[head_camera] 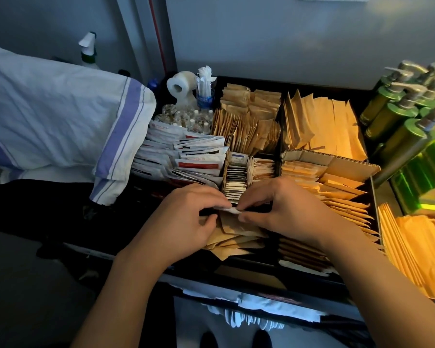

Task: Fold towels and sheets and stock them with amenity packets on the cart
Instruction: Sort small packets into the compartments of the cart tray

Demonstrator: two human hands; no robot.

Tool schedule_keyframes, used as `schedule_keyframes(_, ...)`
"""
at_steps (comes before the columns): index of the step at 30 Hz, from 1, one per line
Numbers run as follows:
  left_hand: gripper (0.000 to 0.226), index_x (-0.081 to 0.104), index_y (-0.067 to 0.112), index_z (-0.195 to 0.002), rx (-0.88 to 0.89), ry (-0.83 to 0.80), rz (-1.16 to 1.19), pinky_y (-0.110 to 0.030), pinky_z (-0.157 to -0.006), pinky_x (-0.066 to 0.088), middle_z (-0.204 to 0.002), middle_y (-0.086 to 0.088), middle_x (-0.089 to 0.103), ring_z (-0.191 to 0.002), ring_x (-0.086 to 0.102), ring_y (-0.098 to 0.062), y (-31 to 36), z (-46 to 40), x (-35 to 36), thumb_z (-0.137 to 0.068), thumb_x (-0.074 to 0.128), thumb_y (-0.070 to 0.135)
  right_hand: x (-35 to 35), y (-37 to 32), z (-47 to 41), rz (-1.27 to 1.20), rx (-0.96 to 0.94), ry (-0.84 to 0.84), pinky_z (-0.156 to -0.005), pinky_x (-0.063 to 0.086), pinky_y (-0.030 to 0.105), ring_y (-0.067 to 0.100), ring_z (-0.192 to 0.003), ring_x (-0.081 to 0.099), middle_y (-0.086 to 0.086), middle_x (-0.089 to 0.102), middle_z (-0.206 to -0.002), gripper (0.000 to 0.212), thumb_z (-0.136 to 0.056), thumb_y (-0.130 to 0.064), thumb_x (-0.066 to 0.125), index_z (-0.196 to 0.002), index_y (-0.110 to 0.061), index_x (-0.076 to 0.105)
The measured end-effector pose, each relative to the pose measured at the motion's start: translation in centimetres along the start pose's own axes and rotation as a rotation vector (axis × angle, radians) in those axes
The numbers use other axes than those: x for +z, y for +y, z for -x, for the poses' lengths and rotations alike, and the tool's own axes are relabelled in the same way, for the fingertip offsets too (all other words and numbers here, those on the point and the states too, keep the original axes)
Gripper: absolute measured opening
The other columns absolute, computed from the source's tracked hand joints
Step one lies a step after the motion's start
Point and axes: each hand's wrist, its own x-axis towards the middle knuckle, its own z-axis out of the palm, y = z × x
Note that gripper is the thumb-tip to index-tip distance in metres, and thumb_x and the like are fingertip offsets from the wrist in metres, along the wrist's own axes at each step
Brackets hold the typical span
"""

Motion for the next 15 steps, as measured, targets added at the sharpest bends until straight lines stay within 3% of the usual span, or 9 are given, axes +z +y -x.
schedule_keyframes(4, 0.026, 0.076, 0.035, -0.111, -0.006, 0.053, -0.002, -0.033, -0.087, 0.057, -0.103, 0.023, 0.071, -0.099, 0.064, 0.001, 0.6, -0.9, 0.4, -0.088, 0.075, 0.024, 0.2, -0.8, -0.5, 0.02, -0.093, 0.114, -0.078, 0.056, 0.023, 0.002, -0.088, 0.067, -0.014, 0.074, -0.097, 0.013, -0.093, -0.028, 0.073, -0.103, -0.024, 0.081)
schedule_keyframes(8, 0.019, 0.079, 0.029, -0.106, -0.027, 0.159, 0.022, -0.034, -0.083, 0.058, -0.097, 0.02, 0.074, -0.092, 0.068, -0.001, 0.4, -1.3, -0.4, -0.09, 0.075, 0.019, 0.1, -0.6, -0.5, 0.045, -0.03, 0.141, -0.08, 0.056, 0.023, -0.001, -0.091, 0.065, -0.019, 0.072, -0.1, 0.018, -0.09, -0.029, 0.077, -0.108, -0.031, 0.079)
schedule_keyframes(11, 0.021, 0.08, 0.027, -0.107, -0.044, 0.223, 0.068, -0.022, -0.085, 0.056, -0.098, 0.02, 0.074, -0.094, 0.068, 0.0, 0.4, -1.3, -1.7, -0.089, 0.077, 0.017, -0.5, -0.5, -0.3, 0.058, 0.009, 0.185, -0.077, 0.055, 0.021, -0.002, -0.091, 0.064, -0.02, 0.072, -0.099, 0.02, -0.09, -0.027, 0.076, -0.109, -0.034, 0.078)
schedule_keyframes(15, 0.023, 0.08, 0.027, -0.104, -0.026, 0.326, 0.135, -0.009, -0.08, 0.05, -0.097, 0.022, 0.073, -0.096, 0.067, 0.003, 1.1, -1.9, -4.0, -0.087, 0.077, 0.012, -1.7, -2.2, -0.9, 0.046, -0.078, 0.312, -0.07, 0.056, 0.024, 0.005, -0.086, 0.066, -0.014, 0.072, -0.093, 0.014, -0.093, -0.029, 0.069, -0.102, -0.025, 0.079)
